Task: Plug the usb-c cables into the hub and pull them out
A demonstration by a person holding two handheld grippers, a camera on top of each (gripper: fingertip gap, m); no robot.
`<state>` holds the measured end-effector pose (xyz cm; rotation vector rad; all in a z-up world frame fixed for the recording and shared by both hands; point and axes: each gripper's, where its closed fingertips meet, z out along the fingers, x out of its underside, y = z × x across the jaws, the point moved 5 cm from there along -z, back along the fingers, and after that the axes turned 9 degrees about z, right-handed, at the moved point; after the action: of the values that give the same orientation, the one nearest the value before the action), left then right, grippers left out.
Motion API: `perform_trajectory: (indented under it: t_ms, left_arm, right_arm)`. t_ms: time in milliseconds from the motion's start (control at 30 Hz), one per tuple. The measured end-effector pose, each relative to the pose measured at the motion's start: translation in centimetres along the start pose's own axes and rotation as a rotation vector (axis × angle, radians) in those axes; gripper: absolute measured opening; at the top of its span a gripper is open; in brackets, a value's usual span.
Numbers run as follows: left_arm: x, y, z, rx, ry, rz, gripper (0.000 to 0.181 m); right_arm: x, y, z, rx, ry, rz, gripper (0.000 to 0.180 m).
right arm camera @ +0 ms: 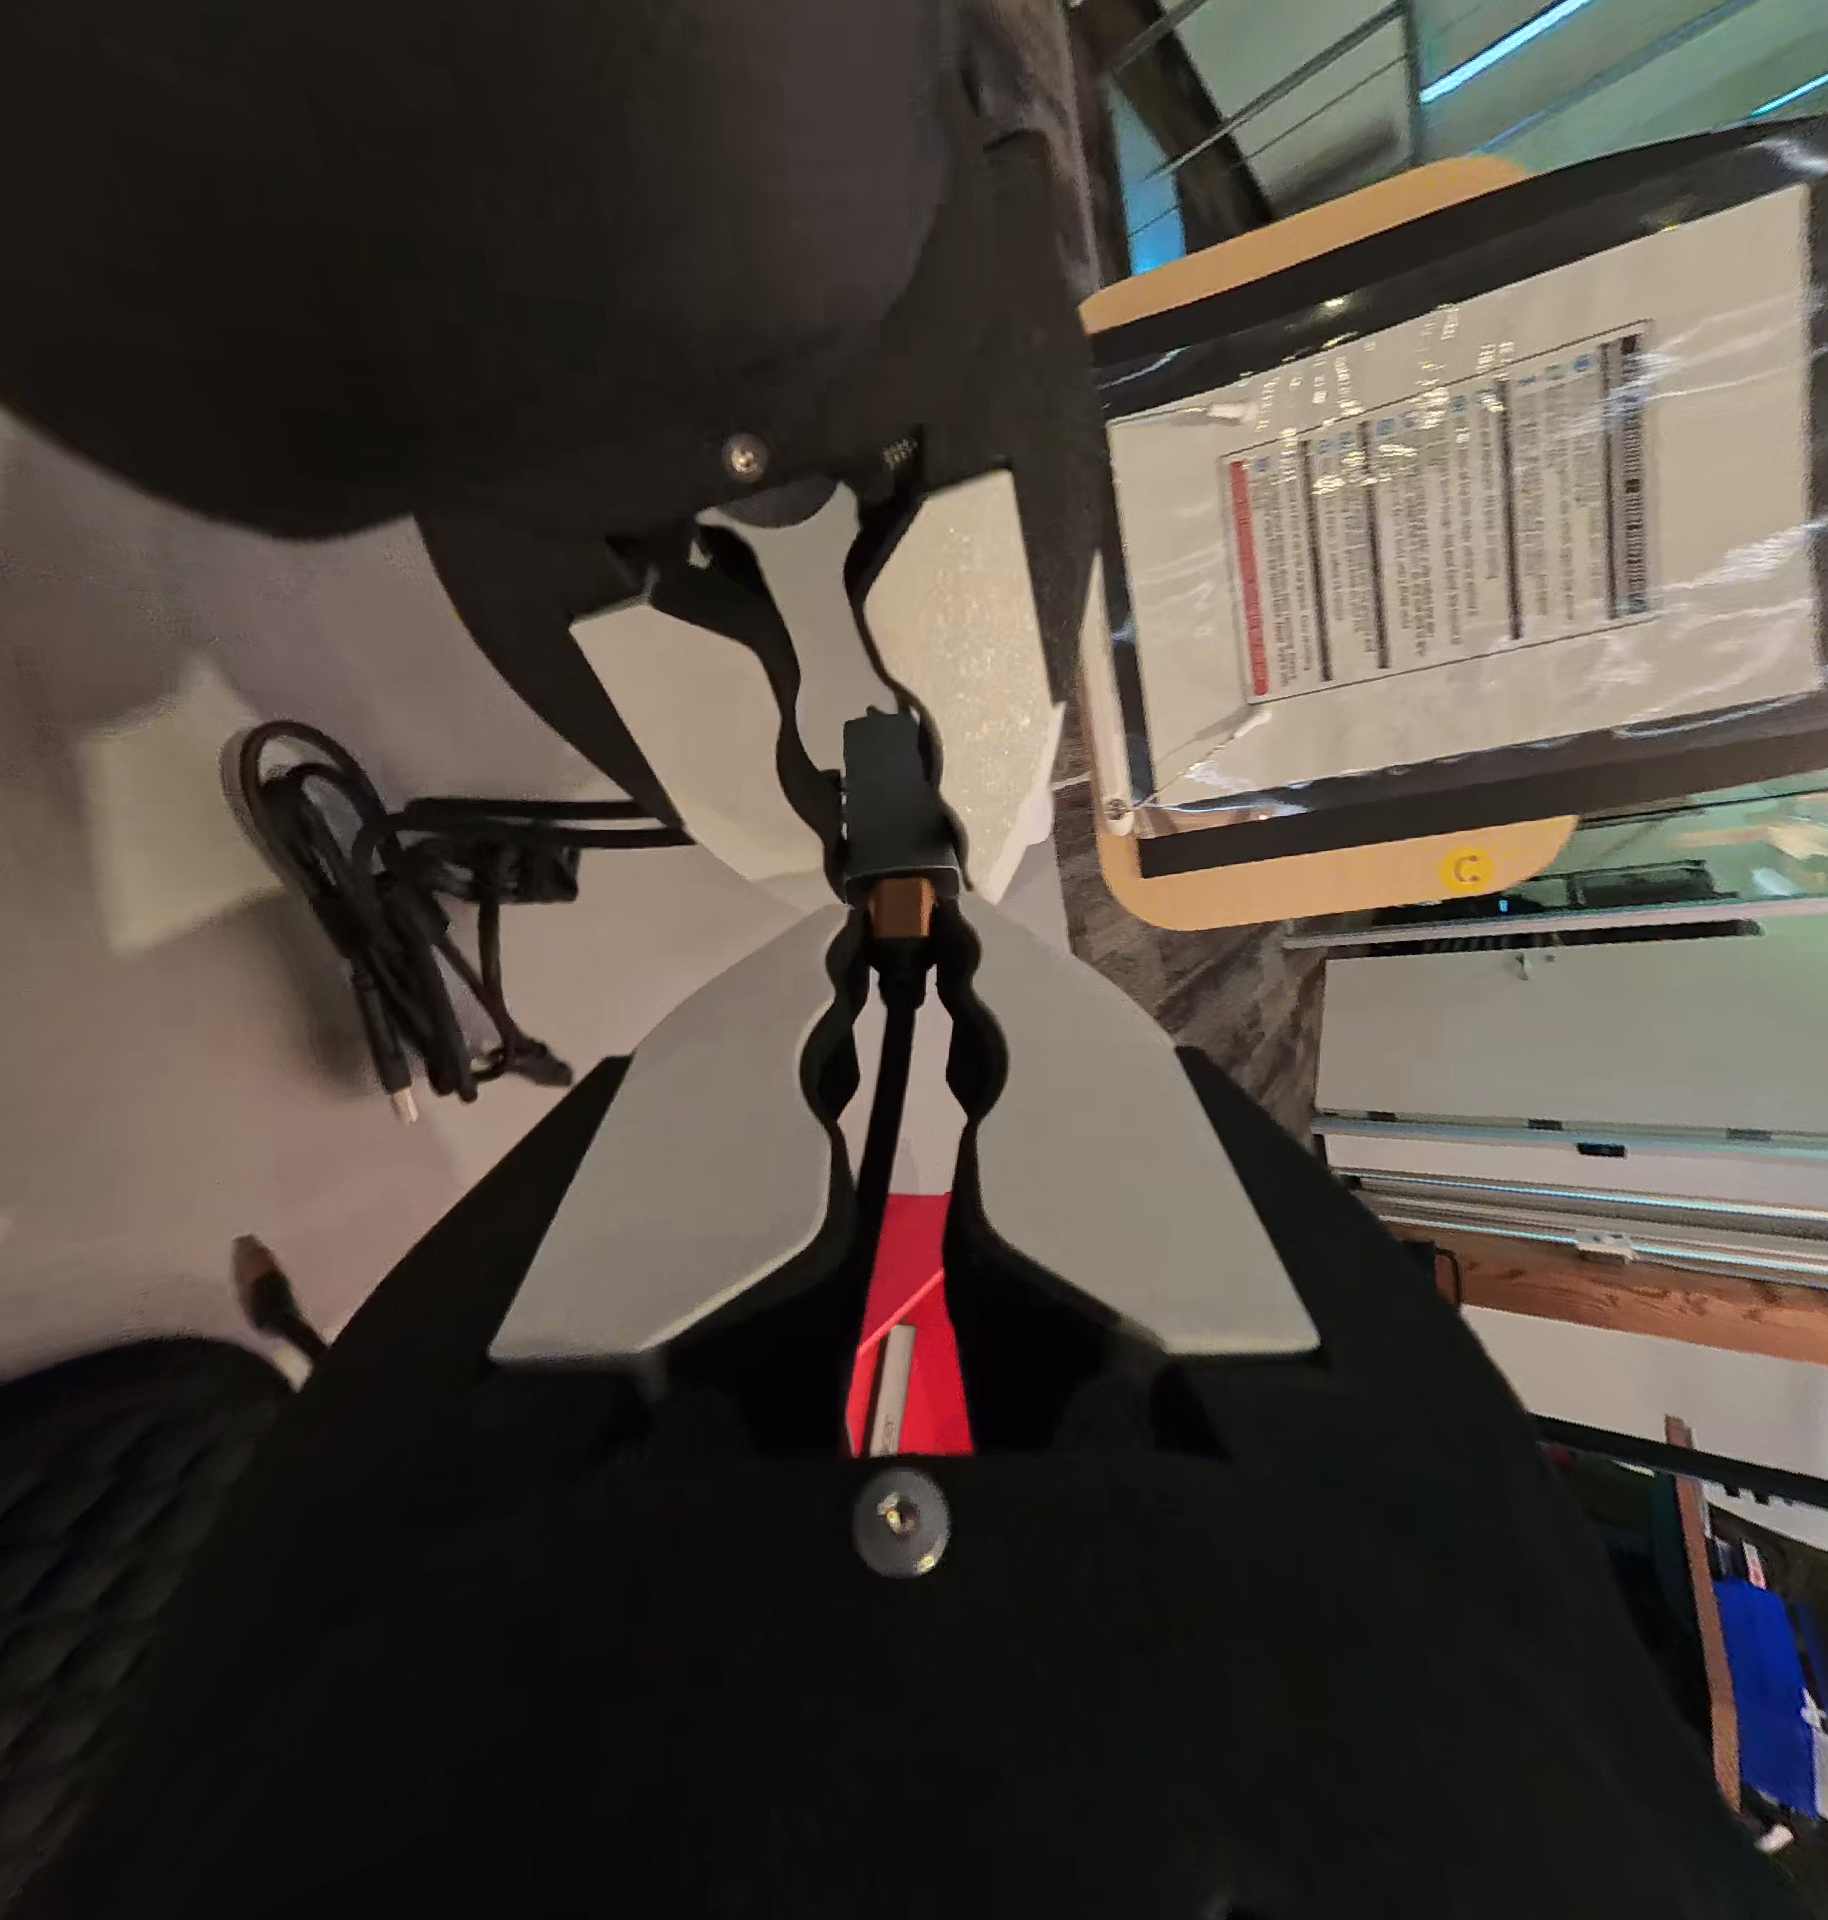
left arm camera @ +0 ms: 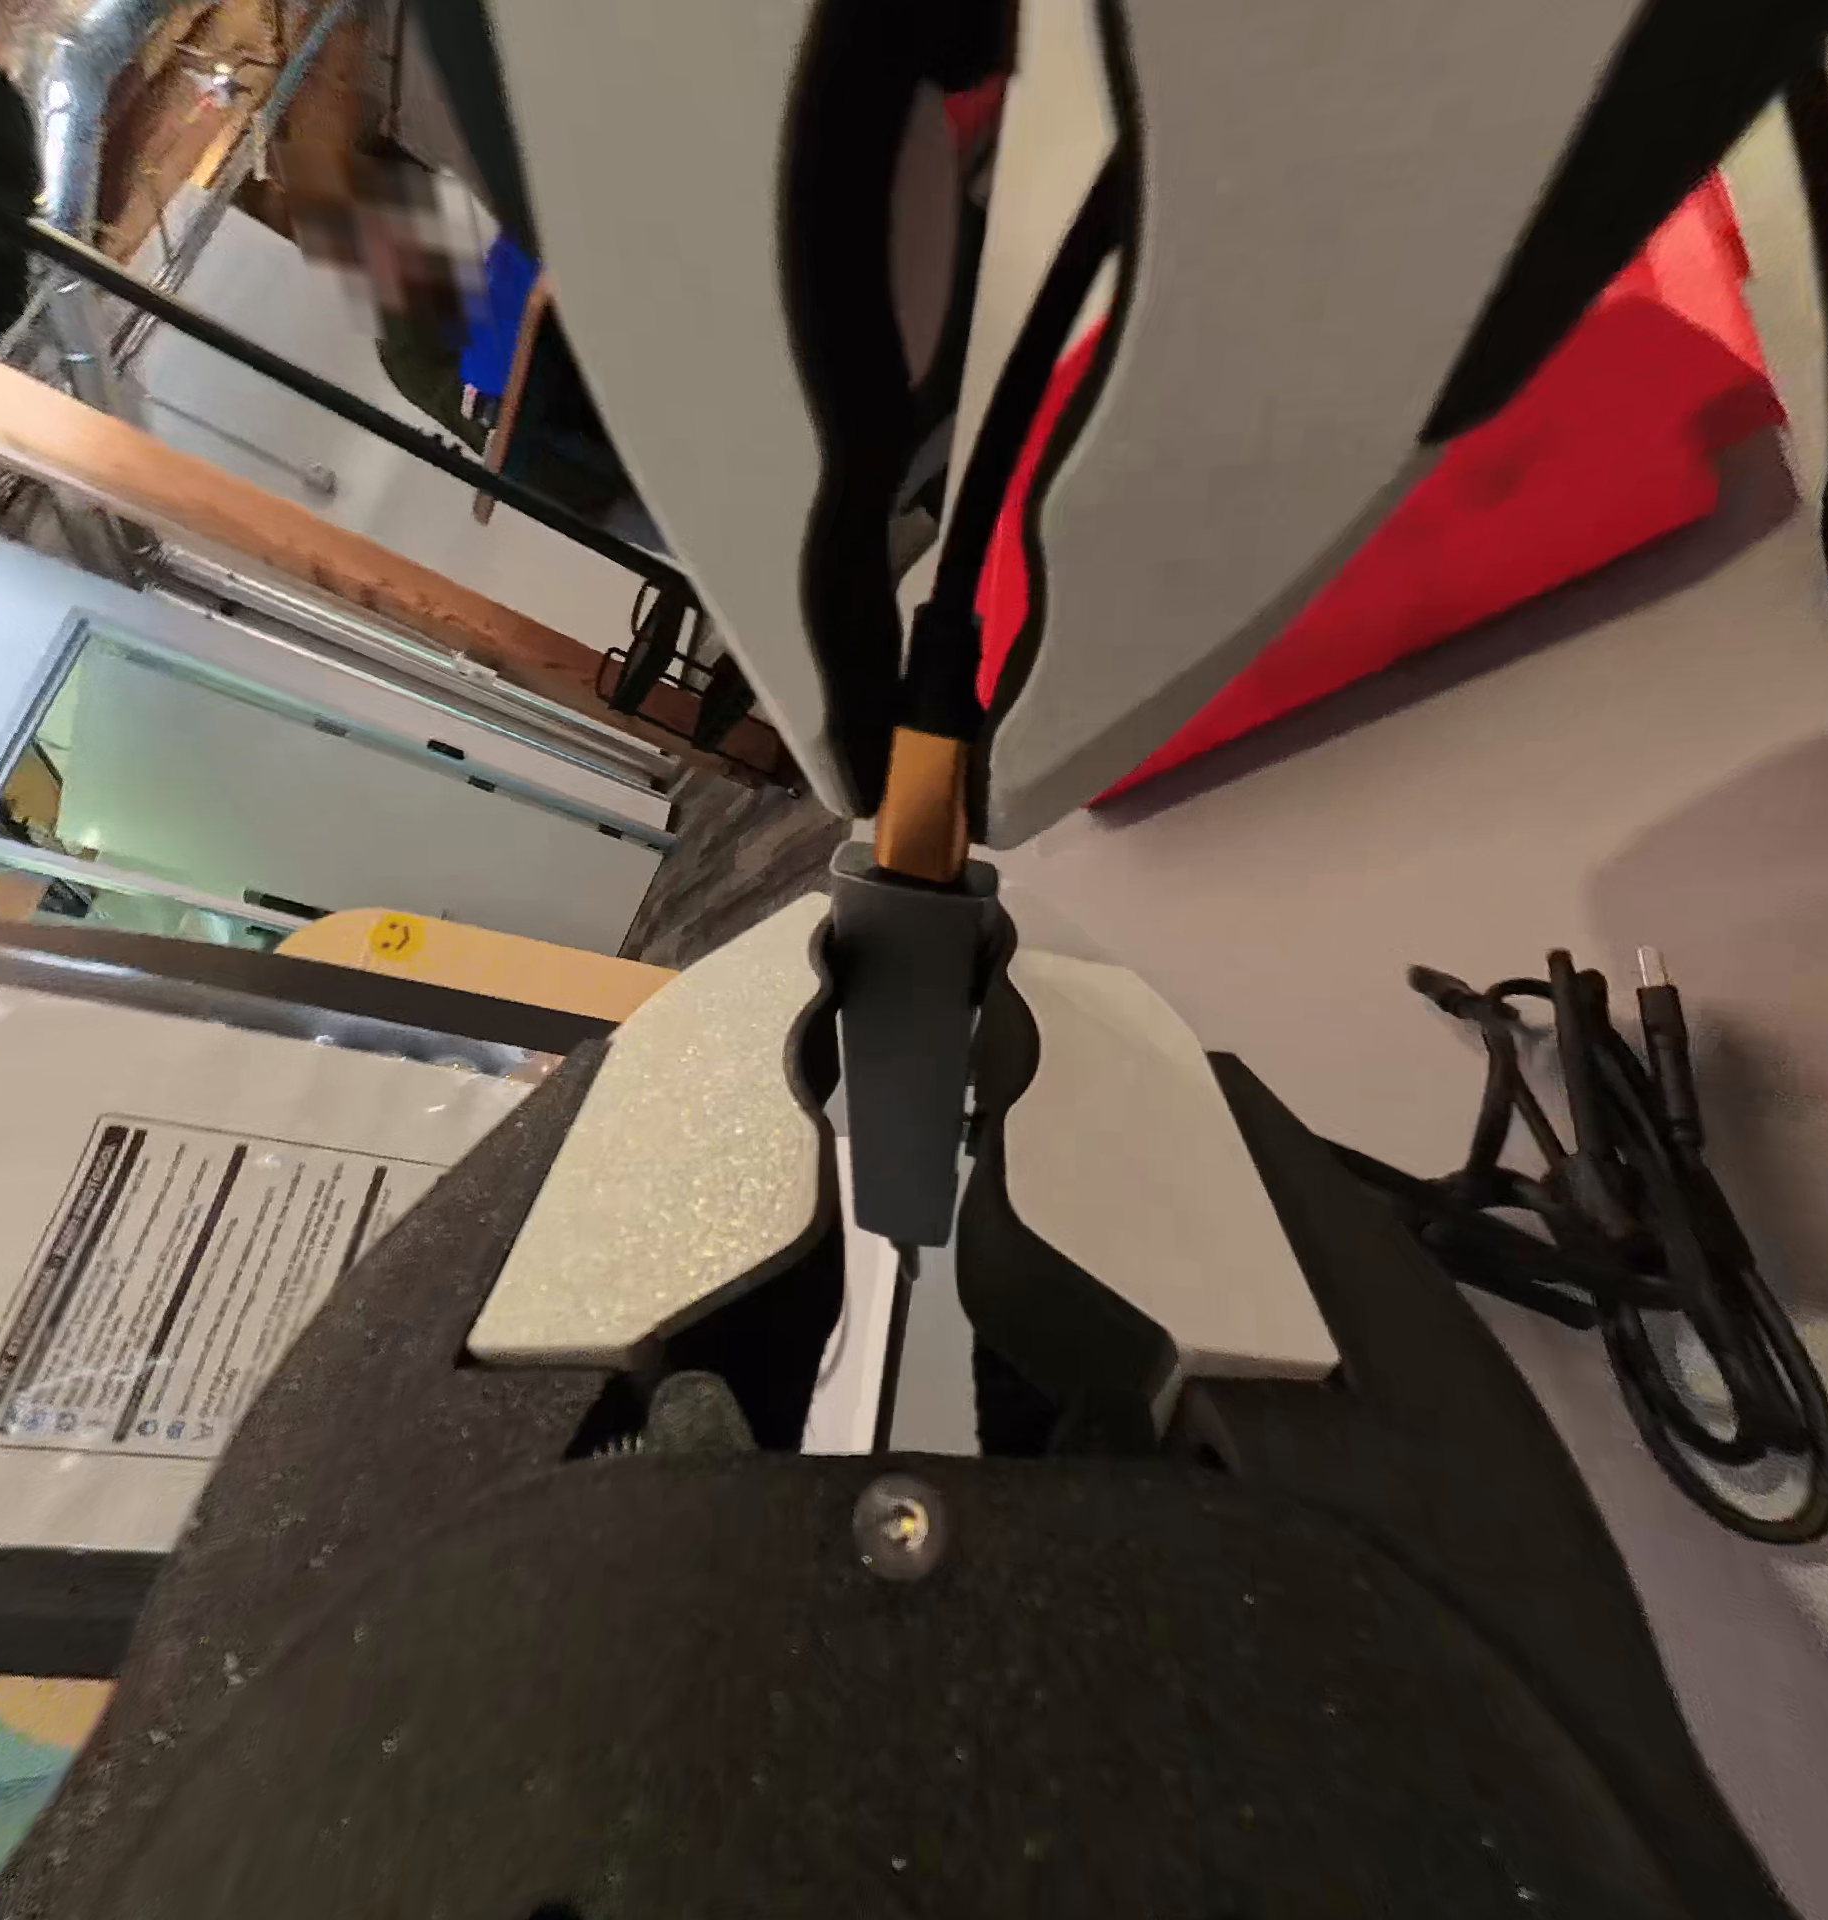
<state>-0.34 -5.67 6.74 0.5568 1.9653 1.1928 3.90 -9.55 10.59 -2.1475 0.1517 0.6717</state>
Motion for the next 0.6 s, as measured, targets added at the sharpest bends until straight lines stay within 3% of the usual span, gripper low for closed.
perform_trajectory:
  t_ms: [133, 267, 400, 600]
  left_arm:
    - [0.0, 0.7, -0.4, -0.027, -0.014, -0.044, 0.023]
    - [0.0, -0.5, -0.3, 0.014, 0.018, 0.123, 0.022]
    - [-0.6, -1.3, -0.5, 0.054, -0.010, 0.168, 0.022]
    - [-1.2, -0.9, -0.7, 0.045, -0.028, 0.098, 0.022]
  right_arm:
    - [-0.4, -0.3, -0.2, 0.036, -0.010, 0.019, 0.014]
    - [-0.1, 0.7, -0.1, -0.012, 0.059, -0.006, 0.014]
    - [0.3, 1.2, -0.7, -0.078, 0.045, 0.013, 0.014]
    - [0.3, 0.9, -1.5, -0.058, 0.020, 0.028, 0.014]
